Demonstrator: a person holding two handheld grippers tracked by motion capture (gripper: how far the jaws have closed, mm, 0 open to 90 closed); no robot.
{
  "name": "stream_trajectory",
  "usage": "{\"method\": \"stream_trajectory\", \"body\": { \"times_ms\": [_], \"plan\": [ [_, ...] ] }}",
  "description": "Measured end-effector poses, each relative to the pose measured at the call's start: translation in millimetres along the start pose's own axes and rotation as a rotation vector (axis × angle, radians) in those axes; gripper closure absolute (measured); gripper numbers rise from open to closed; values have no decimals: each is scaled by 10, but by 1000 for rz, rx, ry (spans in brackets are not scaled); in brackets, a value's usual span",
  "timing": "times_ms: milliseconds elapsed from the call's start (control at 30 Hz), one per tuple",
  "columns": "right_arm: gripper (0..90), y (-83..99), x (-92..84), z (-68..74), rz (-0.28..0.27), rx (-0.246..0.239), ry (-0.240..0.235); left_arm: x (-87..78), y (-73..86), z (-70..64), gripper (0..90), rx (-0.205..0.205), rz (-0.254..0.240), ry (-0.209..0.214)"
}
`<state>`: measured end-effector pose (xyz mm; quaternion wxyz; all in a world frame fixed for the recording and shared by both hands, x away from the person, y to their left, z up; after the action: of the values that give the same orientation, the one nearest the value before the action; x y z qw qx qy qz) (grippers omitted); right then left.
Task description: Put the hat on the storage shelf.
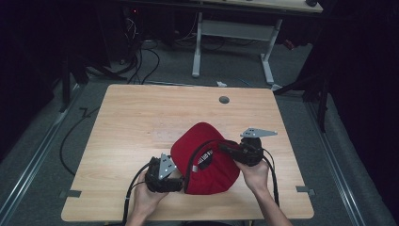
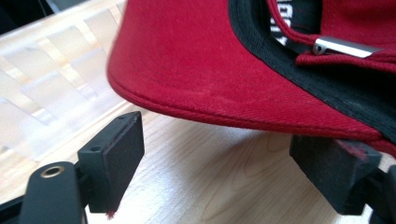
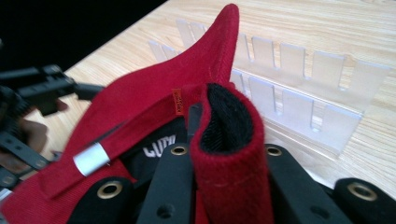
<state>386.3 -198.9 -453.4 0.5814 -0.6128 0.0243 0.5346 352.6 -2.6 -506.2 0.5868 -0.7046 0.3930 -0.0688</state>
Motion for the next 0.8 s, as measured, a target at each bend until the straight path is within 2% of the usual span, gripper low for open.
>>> {"method": "stream_trajectory", "body": {
  "times_ms": [167, 300, 467, 600, 700, 767, 800],
  "plan": [
    [826, 29, -18, 20, 16, -16, 28, -71, -56, -22, 170, 14, -30, -6],
    [825, 63, -10, 12, 39, -9, 32, -113, -104, -41, 163, 32, -48, -10],
    [823, 85, -1, 17, 75, -2, 40, -113, -92, -80, 148, 84, -24, -16],
    [823, 86, 7, 20, 90, -1, 37, -109, -87, -105, 147, 101, -22, -13],
    [822, 93, 39, 46, 107, -2, 12, -103, -78, -139, 150, 126, -17, -16],
    [821, 96, 65, 73, 120, -7, 3, -99, -69, -154, 152, 165, -15, -37],
    [821, 96, 65, 73, 120, -7, 3, -99, -69, -154, 153, 165, -15, -37]
  ]
}}
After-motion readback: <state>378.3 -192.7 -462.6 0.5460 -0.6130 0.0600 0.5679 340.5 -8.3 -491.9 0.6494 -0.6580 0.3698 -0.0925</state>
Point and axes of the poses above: each handheld gripper's, and its own axes: x roughly forward along the jaws, y roughly out of its underside, z roughly to its left, the point moved 5 cm from there along x, roughly forward along the jaws, and after that the axes turned 11 degrees about z, right-handed, at the moved point
